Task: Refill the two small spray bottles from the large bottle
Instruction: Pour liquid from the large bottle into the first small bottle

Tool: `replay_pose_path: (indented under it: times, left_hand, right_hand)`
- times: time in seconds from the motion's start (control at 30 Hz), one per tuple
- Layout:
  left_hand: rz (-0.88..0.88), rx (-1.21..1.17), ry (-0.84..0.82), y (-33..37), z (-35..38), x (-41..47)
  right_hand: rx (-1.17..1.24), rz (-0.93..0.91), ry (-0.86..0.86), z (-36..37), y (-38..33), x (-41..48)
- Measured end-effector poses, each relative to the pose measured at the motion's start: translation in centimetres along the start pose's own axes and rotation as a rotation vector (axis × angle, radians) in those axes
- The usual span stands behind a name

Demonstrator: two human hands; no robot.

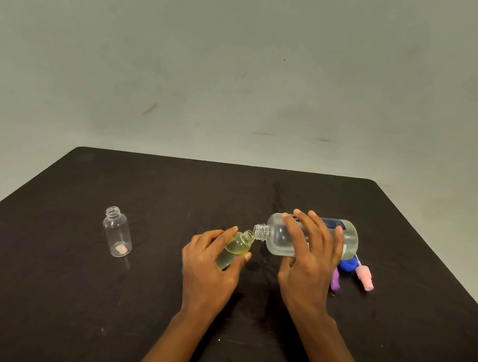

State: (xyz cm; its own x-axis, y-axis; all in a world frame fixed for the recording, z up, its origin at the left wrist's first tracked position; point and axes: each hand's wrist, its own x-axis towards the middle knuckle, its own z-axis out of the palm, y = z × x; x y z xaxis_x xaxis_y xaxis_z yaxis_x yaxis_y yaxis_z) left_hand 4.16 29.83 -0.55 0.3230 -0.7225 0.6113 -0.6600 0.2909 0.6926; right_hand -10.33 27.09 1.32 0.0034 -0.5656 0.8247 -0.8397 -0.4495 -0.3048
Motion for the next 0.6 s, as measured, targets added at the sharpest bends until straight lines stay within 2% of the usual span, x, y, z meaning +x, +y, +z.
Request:
replay_pose_path:
  times: [0.6]
  left_hand:
    - [-0.009, -0.002, -0.004, 0.24, -0.22, 0.01]
  right_hand:
    - [-0.022, -0.002, 0.029, 0.02, -0.12, -0.01]
